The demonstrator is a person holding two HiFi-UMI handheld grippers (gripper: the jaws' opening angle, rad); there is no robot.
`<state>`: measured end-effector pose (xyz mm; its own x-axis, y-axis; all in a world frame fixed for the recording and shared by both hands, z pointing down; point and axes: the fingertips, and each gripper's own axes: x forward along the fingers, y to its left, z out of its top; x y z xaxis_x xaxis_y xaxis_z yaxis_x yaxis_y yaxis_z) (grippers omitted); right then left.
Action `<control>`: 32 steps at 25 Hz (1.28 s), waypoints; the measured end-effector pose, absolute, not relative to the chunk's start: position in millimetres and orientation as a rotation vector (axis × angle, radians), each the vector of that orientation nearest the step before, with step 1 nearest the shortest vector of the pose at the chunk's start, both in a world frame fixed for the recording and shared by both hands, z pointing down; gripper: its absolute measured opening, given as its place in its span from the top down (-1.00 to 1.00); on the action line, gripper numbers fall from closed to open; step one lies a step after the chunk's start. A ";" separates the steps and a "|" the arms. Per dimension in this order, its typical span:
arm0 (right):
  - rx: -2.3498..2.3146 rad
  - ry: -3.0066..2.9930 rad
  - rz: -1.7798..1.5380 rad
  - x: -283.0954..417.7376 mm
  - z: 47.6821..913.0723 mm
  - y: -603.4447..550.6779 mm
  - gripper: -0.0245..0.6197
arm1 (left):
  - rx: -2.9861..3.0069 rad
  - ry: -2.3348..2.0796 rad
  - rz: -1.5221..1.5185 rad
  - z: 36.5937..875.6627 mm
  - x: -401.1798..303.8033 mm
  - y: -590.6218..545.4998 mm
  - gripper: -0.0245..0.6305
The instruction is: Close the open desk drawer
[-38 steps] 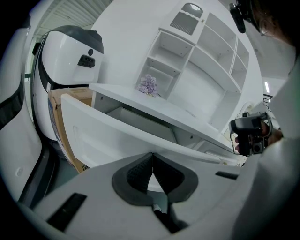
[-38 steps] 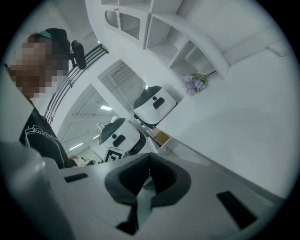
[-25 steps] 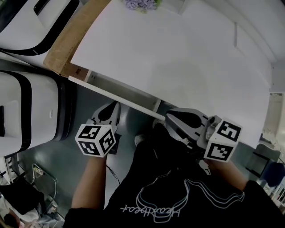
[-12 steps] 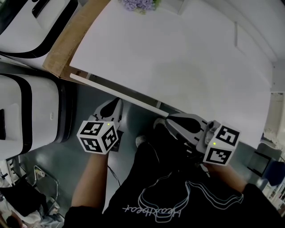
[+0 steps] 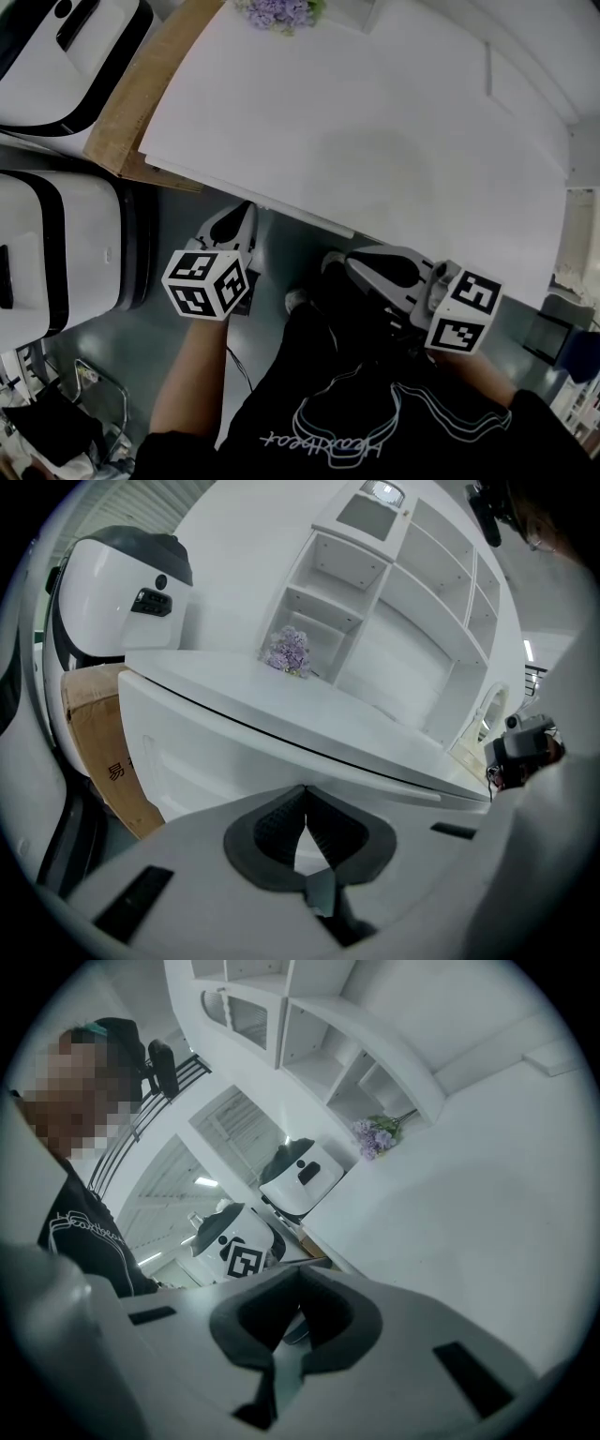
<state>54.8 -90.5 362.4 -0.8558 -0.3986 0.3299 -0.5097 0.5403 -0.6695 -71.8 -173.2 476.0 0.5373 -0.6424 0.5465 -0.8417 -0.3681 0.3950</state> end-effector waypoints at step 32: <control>0.873 -2.641 1.180 56.3 359.6 -66.1 0.90 | 2.168 -1.200 0.369 470.4 -73.7 -176.5 0.91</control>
